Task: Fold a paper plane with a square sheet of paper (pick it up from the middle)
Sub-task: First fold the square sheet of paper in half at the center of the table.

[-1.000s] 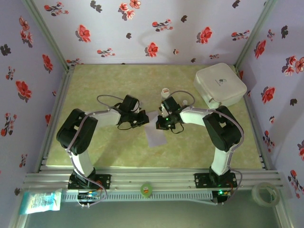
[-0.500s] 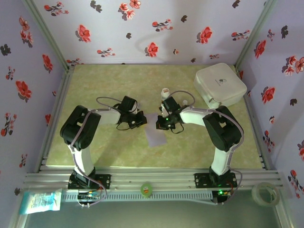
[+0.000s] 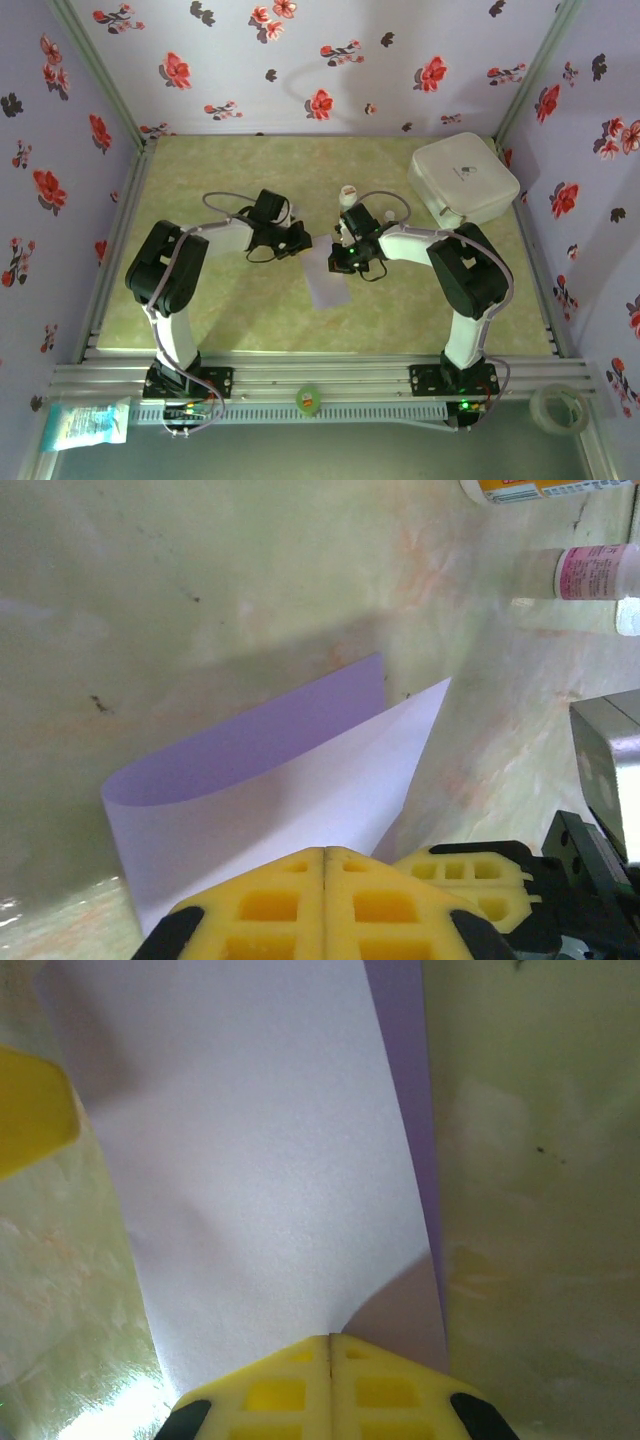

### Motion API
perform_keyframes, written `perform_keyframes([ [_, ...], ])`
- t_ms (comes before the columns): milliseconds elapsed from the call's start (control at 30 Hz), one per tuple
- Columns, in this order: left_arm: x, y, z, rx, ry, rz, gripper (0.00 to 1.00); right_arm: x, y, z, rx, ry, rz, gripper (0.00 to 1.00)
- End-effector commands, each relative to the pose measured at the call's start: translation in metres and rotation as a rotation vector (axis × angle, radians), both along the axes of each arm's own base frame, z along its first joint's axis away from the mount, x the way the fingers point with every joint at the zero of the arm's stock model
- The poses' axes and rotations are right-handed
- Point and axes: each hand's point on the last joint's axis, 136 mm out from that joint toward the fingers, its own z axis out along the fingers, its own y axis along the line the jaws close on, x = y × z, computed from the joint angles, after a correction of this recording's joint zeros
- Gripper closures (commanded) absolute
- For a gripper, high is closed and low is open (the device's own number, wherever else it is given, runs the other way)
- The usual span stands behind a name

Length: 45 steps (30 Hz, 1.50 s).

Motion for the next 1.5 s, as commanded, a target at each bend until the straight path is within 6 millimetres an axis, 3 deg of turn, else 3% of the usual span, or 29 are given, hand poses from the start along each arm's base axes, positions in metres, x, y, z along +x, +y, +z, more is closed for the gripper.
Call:
perform_keyframes([
  [0, -0.007, 0.005, -0.019, 0.025, 0.047, -0.029, 0.96, -0.022, -0.032, -0.034, -0.155, 0.096, -0.031, 1.00],
  [200, -0.008, 0.022, -0.053, 0.093, 0.062, -0.002, 0.96, -0.024, -0.034, -0.037, -0.160, 0.103, -0.035, 1.00],
  [367, 0.000, 0.043, -0.061, 0.145, 0.068, 0.065, 0.96, -0.024, -0.036, -0.038, -0.170, 0.100, -0.034, 1.00],
  [733, 0.026, 0.061, -0.059, 0.147, 0.059, 0.148, 0.96, -0.026, -0.038, -0.041, -0.177, 0.101, -0.034, 1.00],
  [1033, 0.037, 0.077, -0.065, 0.175, 0.087, 0.232, 0.96, -0.026, -0.037, -0.042, -0.171, 0.104, -0.037, 1.00],
  [1467, 0.056, 0.081, -0.050, 0.183, 0.055, 0.265, 0.95, -0.025, -0.037, -0.040, -0.168, 0.098, -0.040, 1.00],
])
